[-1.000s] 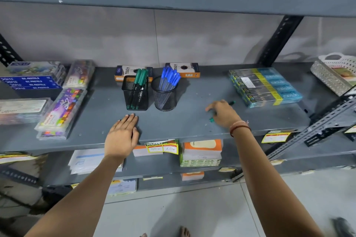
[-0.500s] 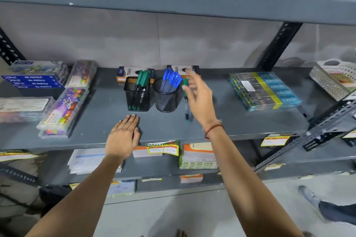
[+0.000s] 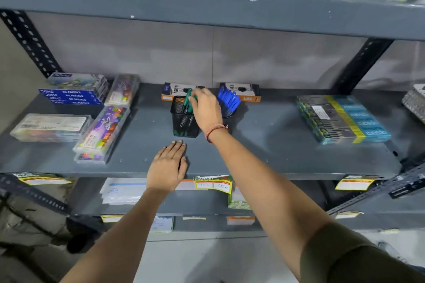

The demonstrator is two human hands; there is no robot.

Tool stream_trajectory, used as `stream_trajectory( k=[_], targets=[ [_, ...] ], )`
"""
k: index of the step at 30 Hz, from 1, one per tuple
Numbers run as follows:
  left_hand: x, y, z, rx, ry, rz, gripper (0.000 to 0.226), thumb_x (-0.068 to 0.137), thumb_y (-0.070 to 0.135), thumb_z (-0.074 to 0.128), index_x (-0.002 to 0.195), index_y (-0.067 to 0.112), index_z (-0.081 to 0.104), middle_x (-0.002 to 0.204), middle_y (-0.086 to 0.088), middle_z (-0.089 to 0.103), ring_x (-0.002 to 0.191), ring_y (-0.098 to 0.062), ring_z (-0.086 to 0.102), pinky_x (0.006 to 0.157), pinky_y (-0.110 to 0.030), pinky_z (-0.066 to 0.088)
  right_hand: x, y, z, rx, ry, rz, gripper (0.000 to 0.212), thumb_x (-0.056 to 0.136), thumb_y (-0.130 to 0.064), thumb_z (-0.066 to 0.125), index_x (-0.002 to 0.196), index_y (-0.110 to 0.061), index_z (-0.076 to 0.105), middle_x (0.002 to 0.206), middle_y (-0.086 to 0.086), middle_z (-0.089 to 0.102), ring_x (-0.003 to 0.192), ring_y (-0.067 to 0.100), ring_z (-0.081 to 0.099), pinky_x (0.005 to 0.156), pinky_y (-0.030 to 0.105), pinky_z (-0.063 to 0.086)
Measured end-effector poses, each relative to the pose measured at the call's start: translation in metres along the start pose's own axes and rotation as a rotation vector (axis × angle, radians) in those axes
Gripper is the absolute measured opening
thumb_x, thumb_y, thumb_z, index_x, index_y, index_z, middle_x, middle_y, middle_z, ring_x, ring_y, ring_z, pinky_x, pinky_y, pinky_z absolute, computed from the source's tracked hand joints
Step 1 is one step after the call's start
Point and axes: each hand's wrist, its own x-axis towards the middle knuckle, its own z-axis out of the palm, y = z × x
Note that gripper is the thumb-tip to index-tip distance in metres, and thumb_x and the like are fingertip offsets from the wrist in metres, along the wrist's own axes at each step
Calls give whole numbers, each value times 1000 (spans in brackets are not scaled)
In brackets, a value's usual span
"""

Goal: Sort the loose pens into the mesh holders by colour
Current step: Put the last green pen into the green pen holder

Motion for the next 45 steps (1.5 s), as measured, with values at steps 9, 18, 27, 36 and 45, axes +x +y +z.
stream_trajectory(
  k=[9, 18, 27, 36, 45],
  targets=[
    [17, 2, -7, -584, 236, -285, 58, 87, 27, 61, 136, 11, 34, 141, -16, 41, 128, -30, 40, 105, -41, 33, -21, 50, -35, 251, 513, 148, 31, 88, -22, 62, 114, -3, 61, 116, 18, 59, 114, 34, 52, 101, 40, 42],
    [90, 35, -21, -710, 384, -487, 111, 59, 42, 82, 142, 10, 16, 143, -14, 41, 130, -29, 39, 104, -44, 38, -35, 83, -4, 384, 47, 391, 103, 53, -45, 88, 136, -16, 35, 135, 6, 46, 128, 22, 43, 104, 26, 35],
    [69, 39, -30, -613, 493, -518, 85, 58, 39, 82, 128, 12, 41, 114, -14, 65, 105, -32, 59, 86, -42, 50, -46, 85, -18, 338, 129, 363, 78, 53, -36, 89, 116, -15, 49, 116, 4, 65, 107, 19, 61, 91, 24, 51],
    [10, 58, -36, -555, 511, -508, 83, 58, 48, 81, 124, 15, 44, 106, -9, 69, 95, -31, 64, 80, -42, 54, -96, 80, -32, 291, 161, 407, 74, 53, -43, 87, 111, -18, 49, 112, -1, 66, 101, 14, 62, 81, 11, 44],
    [0, 58, -39, -635, 434, -501, 85, 60, 45, 82, 126, 11, 42, 110, -11, 67, 100, -31, 62, 83, -40, 51, -111, 68, -37, 334, 109, 398, 85, 55, -41, 88, 123, -15, 44, 120, 3, 62, 112, 19, 59, 98, 33, 51]
  ],
)
